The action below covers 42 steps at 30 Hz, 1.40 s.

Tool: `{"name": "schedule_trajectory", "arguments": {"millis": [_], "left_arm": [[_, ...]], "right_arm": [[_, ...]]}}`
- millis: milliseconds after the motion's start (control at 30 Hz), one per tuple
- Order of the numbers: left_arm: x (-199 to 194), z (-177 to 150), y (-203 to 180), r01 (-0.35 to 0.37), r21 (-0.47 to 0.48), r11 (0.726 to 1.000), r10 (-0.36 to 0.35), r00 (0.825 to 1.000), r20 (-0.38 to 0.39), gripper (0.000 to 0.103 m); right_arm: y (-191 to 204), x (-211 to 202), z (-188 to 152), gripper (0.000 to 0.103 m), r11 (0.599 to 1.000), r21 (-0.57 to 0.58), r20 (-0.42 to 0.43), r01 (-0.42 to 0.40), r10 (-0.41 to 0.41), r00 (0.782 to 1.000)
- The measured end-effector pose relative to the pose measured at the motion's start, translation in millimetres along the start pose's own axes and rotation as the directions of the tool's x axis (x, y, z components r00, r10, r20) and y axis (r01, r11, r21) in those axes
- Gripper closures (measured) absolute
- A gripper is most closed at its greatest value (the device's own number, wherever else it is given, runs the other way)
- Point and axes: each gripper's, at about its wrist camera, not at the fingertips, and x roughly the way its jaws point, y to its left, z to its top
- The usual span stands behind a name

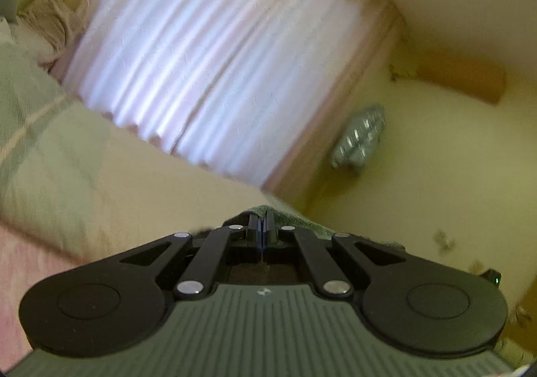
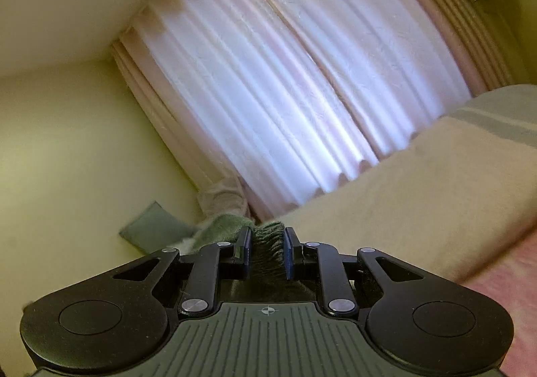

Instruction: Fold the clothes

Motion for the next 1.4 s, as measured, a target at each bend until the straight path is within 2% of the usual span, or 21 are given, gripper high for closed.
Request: {"name": "schedule_trajectory", "arguments": {"millis": [67, 133, 200, 267, 300, 333, 400, 433, 500, 567, 633, 700, 767, 833, 867, 900, 967, 1067, 1100, 1333, 1400], "left_arm": [[-22.3, -46.0, -2.2, -0.041, 0.015, 0.999, 0.042, 0.995, -0.087, 0.103], [-37.2, -105.5, 4.8, -0.136, 0.011, 0.991, 0.134, 0.956, -0.259, 0.103], [-50.9, -160.4, 14.2, -0.253, 0.012, 0.967, 0.236, 0.883, -0.406, 0.103], [-69.4, -213.1, 28.4, -0.372, 0.008, 0.928, 0.317, 0.780, -0.539, 0.103], [-78.4, -235.6, 34.5, -0.425, 0.010, 0.905, 0.348, 0.727, -0.592, 0.103], [-87.2, -251.4, 39.0, -0.470, 0.009, 0.883, 0.371, 0.685, -0.627, 0.103], [-103.1, -279.9, 46.5, -0.545, 0.005, 0.838, 0.400, 0.609, -0.685, 0.103], [-105.3, -285.5, 46.4, -0.554, -0.014, 0.832, 0.392, 0.606, -0.692, 0.103], [-99.4, -289.4, 42.9, -0.546, -0.051, 0.836, 0.370, 0.631, -0.682, 0.092], [-86.2, -288.3, 39.6, -0.523, -0.079, 0.849, 0.353, 0.672, -0.650, 0.075], [-68.8, -281.9, 42.1, -0.498, -0.113, 0.860, 0.334, 0.716, -0.613, 0.073], [-52.6, -283.3, 45.3, -0.479, -0.144, 0.866, 0.312, 0.742, -0.593, 0.070], [-36.1, -291.9, 49.5, -0.459, -0.160, 0.874, 0.287, 0.753, -0.592, 0.070], [-23.3, -303.6, 50.5, -0.438, -0.147, 0.887, 0.263, 0.740, -0.619, 0.073], [-17.9, -310.3, 50.8, -0.428, -0.137, 0.894, 0.252, 0.730, -0.636, 0.078], [-13.9, -316.7, 51.0, -0.416, -0.123, 0.901, 0.241, 0.716, -0.655, 0.099], [-11.8, -320.2, 44.3, -0.374, -0.092, 0.923, 0.217, 0.703, -0.677, 0.103], [-33.5, -296.5, 23.7, -0.284, -0.107, 0.953, 0.153, 0.754, -0.639, 0.103], [-43.4, -289.8, 20.3, -0.278, -0.109, 0.954, 0.149, 0.760, -0.633, 0.103], [-95.5, -293.3, 43.1, -0.460, 0.006, 0.888, 0.329, 0.625, -0.708, 0.103], [-98.3, -300.8, 47.3, -0.478, -0.003, 0.878, 0.324, 0.601, -0.731, 0.084]], "right_arm": [[-5.2, -34.7, -32.8, 0.085, 0.999, -0.022, -0.066, 0.040, -0.041, 0.997], [-13.6, -67.4, -83.2, 0.085, 0.993, -0.042, -0.201, 0.114, -0.120, 0.972], [-24.6, -90.5, -137.7, 0.085, 0.971, -0.060, -0.366, 0.230, -0.236, 0.900], [-39.1, -108.9, -194.3, 0.067, 0.924, -0.054, -0.513, 0.378, -0.351, 0.783], [-48.0, -120.4, -223.6, 0.050, 0.885, -0.042, -0.579, 0.464, -0.400, 0.711], [-54.0, -130.1, -244.4, 0.049, 0.852, -0.026, -0.614, 0.523, -0.427, 0.664], [-62.3, -146.7, -271.6, 0.049, 0.799, 0.030, -0.651, 0.600, -0.440, 0.618], [-66.4, -154.8, -284.7, 0.049, 0.770, 0.059, -0.670, 0.635, -0.442, 0.597], [-70.1, -158.6, -296.5, 0.049, 0.738, 0.101, -0.676, 0.667, -0.441, 0.590], [-74.3, -159.2, -297.8, 0.049, 0.726, 0.135, -0.656, 0.674, -0.445, 0.610], [-80.2, -152.5, -296.1, 0.049, 0.706, 0.194, -0.625, 0.681, -0.446, 0.640], [-93.8, -142.9, -287.7, 0.049, 0.675, 0.275, -0.597, 0.685, -0.439, 0.672], [-104.4, -141.1, -288.1, 0.049, 0.641, 0.345, -0.576, 0.686, -0.432, 0.694], [-114.9, -139.2, -289.8, 0.049, 0.609, 0.399, -0.565, 0.685, -0.425, 0.707], [-118.7, -139.6, -290.8, 0.049, 0.594, 0.422, -0.561, 0.685, -0.422, 0.712], [-121.4, -139.9, -292.9, 0.049, 0.583, 0.437, -0.559, 0.686, -0.422, 0.714], [-124.4, -140.3, -298.3, 0.049, 0.571, 0.462, -0.551, 0.679, -0.415, 0.724], [-122.6, -140.5, -297.6, 0.049, 0.581, 0.458, -0.545, 0.673, -0.414, 0.729], [-122.9, -139.4, -297.4, 0.049, 0.587, 0.453, -0.545, 0.671, -0.413, 0.729], [-122.5, -135.4, -301.6, 0.049, 0.626, 0.408, -0.577, 0.664, -0.388, 0.719], [-120.8, -134.0, -301.8, 0.049, 0.637, 0.391, -0.582, 0.664, -0.388, 0.715]]}}
